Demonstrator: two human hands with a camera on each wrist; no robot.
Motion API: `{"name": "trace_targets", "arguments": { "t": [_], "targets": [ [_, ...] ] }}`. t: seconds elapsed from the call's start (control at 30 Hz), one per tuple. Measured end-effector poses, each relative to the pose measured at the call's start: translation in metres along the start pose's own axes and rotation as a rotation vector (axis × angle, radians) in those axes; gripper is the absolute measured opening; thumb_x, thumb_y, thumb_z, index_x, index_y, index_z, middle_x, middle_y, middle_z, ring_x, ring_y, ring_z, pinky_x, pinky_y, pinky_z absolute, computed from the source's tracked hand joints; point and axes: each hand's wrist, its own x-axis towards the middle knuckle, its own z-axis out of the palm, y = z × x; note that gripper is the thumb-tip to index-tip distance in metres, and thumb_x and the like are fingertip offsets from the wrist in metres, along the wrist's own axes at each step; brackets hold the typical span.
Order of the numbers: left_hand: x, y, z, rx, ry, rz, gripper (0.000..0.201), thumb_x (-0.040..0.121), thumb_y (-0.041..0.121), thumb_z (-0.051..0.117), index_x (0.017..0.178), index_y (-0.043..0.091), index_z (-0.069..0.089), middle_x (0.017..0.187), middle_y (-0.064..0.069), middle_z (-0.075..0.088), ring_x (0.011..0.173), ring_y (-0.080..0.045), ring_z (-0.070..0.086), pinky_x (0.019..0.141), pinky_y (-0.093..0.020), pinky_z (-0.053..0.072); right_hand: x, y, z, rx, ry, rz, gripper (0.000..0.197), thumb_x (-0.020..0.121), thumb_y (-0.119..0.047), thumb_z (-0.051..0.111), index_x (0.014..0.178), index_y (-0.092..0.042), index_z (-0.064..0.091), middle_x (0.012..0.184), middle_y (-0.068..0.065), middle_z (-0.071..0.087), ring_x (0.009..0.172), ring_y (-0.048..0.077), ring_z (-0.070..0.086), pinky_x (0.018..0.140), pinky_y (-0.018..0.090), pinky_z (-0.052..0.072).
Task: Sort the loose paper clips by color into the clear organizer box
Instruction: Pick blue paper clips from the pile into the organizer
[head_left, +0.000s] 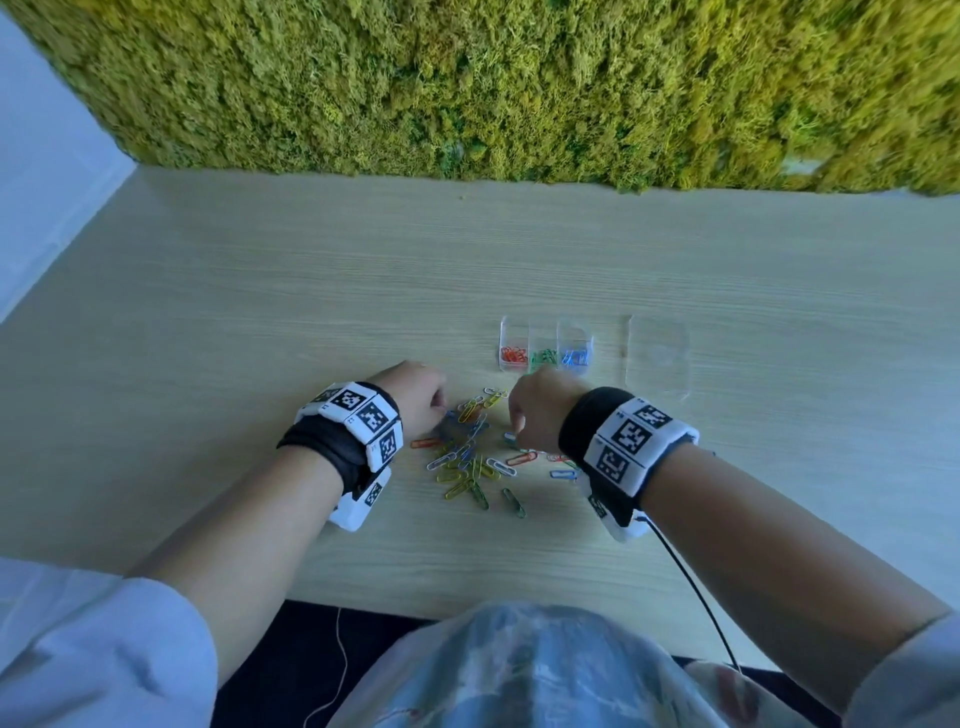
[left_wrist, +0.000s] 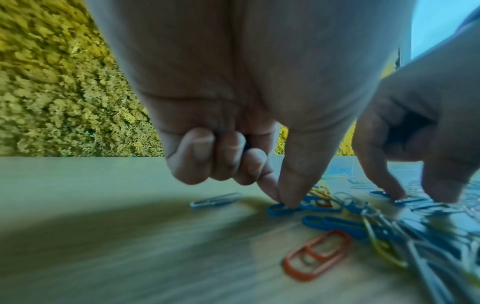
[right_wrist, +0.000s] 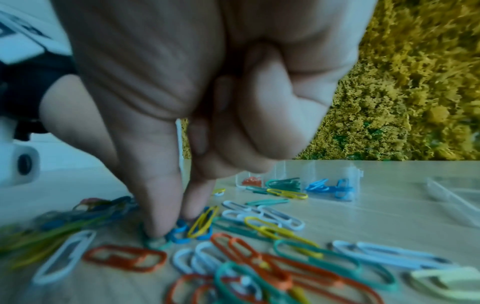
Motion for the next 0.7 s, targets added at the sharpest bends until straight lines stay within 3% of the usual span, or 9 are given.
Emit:
{"name": "trace_targets", "arguments": {
  "t": [0.1,0.17,0.23,0.33,0.43,0.53,0.6,0.7],
  "targets": [
    [-0.004,-0.001,0.003,-0.053,0.020,0.000,0.014,0.088,0.019,0.054,0.095,0.014,0.065,0.088,0.004,0.055,0.087,-0.017,0.051,0.075,-0.022,0.038,0.000,-0.002,0.003,-0.025,-0.013,0.014,0.025,0.084,-0.012,0.052,0.103,-0.011,0.069,0.103,0.007,0.069,0.089,0.022,0.067,0.068,0.028,0.055],
    [-0.006,-0.002,0.004,-0.144,0.031,-0.029,0.004,0.084,0.020,0.058,0.083,0.018,0.061,0.075,0.009,0.051,0.077,-0.015,0.048,0.066,-0.022,0.037,0.001,-0.002,0.003,-0.030,-0.014,0.012,0.025,0.083,-0.012,0.052,0.102,-0.010,0.068,0.102,0.007,0.069,0.087,0.022,0.067,0.068,0.028,0.055],
    [-0.009,-0.004,0.004,-0.287,0.027,-0.098,0.012,0.080,0.021,0.061,0.070,0.021,0.054,0.066,0.009,0.049,0.065,-0.014,0.046,0.060,-0.023,0.037,0.002,-0.002,0.004,-0.010,-0.016,0.019,0.024,0.083,-0.015,0.053,0.101,-0.009,0.068,0.101,0.007,0.070,0.083,0.021,0.066,0.068,0.028,0.055],
    [-0.014,-0.003,0.006,-0.810,0.000,-0.196,0.015,0.074,0.021,0.053,0.062,0.016,0.045,0.057,0.000,0.042,0.049,-0.015,0.037,0.047,-0.021,0.032,0.000,0.002,0.004,0.054,-0.022,0.023,0.027,0.083,-0.021,0.055,0.101,-0.006,0.069,0.099,0.007,0.071,0.078,0.019,0.060,0.068,0.028,0.054],
    [-0.018,0.000,0.008,-1.492,-0.010,-0.275,0.021,0.083,0.002,0.029,0.068,0.014,0.037,0.063,-0.006,0.042,0.042,-0.013,0.036,0.037,-0.016,0.024,-0.003,0.010,0.004,0.210,0.010,0.018,0.029,0.083,-0.028,0.057,0.097,-0.005,0.069,0.089,0.007,0.067,0.075,0.018,0.053,0.067,0.028,0.048],
    [-0.022,0.002,0.008,-1.772,-0.063,-0.245,0.027,0.079,-0.002,0.016,0.065,0.015,0.032,0.063,-0.005,0.043,0.042,-0.013,0.038,0.038,-0.016,0.024,-0.009,0.021,0.005,0.577,-0.001,0.025,0.011,0.081,-0.025,0.056,0.075,-0.016,0.059,0.073,-0.001,0.056,0.065,0.018,0.050,0.057,0.025,0.043],
    [-0.022,0.004,0.008,-1.811,-0.094,-0.209,0.026,0.075,-0.002,0.014,0.063,0.016,0.030,0.061,-0.003,0.043,0.043,-0.013,0.038,0.038,-0.016,0.024,-0.017,0.026,0.008,1.033,-0.104,0.016,0.009,0.076,-0.015,0.054,0.067,-0.016,0.050,0.065,0.003,0.053,0.052,0.017,0.041,0.047,0.022,0.033],
    [-0.019,0.007,0.009,-1.876,-0.130,-0.187,0.022,0.071,0.000,0.018,0.063,0.016,0.030,0.059,-0.002,0.040,0.042,-0.013,0.038,0.035,-0.014,0.027,-0.025,0.034,0.017,1.640,-0.177,-0.042,0.011,0.063,-0.006,0.044,0.066,-0.017,0.039,0.063,0.006,0.053,0.048,0.016,0.038,0.044,0.018,0.025]
  ]
}}
